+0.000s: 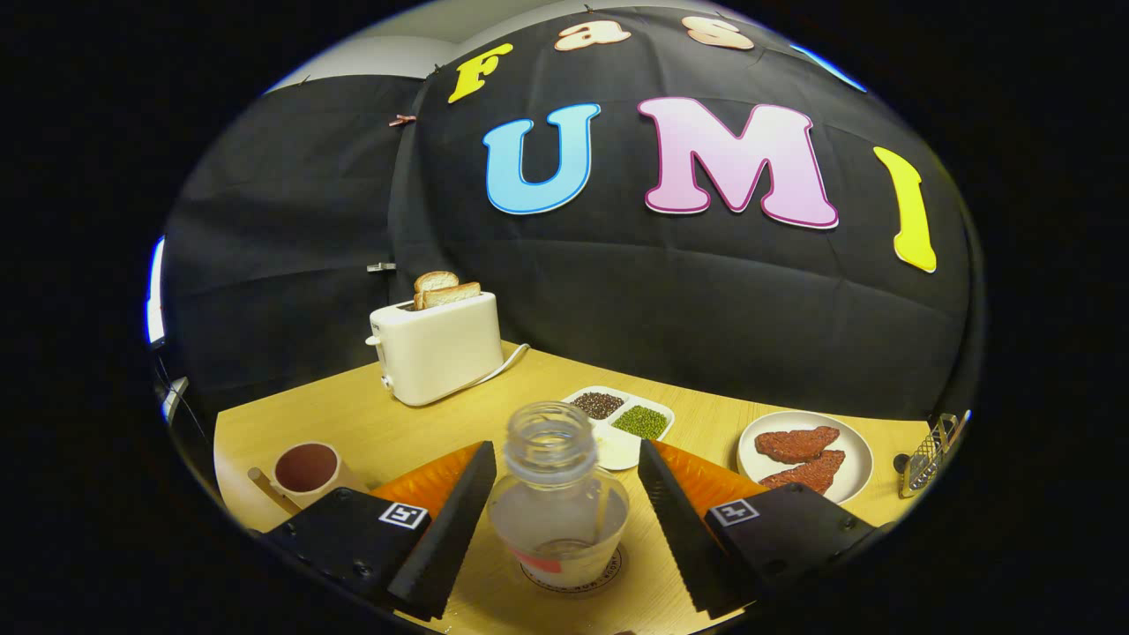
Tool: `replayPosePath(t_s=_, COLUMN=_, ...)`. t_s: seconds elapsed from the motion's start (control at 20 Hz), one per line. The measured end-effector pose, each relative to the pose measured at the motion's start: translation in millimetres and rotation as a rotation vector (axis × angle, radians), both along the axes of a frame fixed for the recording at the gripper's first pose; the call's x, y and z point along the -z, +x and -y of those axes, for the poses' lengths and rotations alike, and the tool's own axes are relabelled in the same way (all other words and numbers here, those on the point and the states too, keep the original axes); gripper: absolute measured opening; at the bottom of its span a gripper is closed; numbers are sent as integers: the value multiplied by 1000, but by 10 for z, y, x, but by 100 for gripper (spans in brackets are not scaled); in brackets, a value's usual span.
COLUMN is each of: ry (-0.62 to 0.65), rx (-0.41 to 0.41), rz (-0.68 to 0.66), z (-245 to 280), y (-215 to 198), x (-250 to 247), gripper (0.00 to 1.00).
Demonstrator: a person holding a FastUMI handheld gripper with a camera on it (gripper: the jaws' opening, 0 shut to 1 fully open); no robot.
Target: Take the bottle from table, then pour the juice into the cup, finally place the bottle on the coaster
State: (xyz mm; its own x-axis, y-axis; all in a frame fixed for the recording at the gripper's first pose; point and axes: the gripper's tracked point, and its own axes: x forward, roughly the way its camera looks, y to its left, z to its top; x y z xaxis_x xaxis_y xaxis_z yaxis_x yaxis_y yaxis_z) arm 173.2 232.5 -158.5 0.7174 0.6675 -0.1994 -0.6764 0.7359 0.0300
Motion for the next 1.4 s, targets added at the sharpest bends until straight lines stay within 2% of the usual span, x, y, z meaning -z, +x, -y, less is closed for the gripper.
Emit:
replayPosePath(t_s=0.3, ry=-10, rx=7, rz=60, z=195, y=-208, x=-272, gripper=98)
replayPosePath(t_s=0.5, ry=-23, rx=30, rz=157, z=395, y=-400, x=-675, gripper=98)
replayPosePath(t_s=0.65, ry=6, rx=103, rz=183, z=644, y=-563, x=-1030, gripper=98)
replayPosePath(t_s=0.8, ry=6, rx=243, rz=251, z=1043, y=-702, x=-1416, gripper=98)
replayPosePath(t_s=0.95, ry=-6, rx=338, rz=278, z=1356, y=-969, x=-1668, gripper=97)
replayPosePath(t_s=1.4, ry=29, rx=495, rz=323, z=2025, y=-1942, x=-2132, gripper=97)
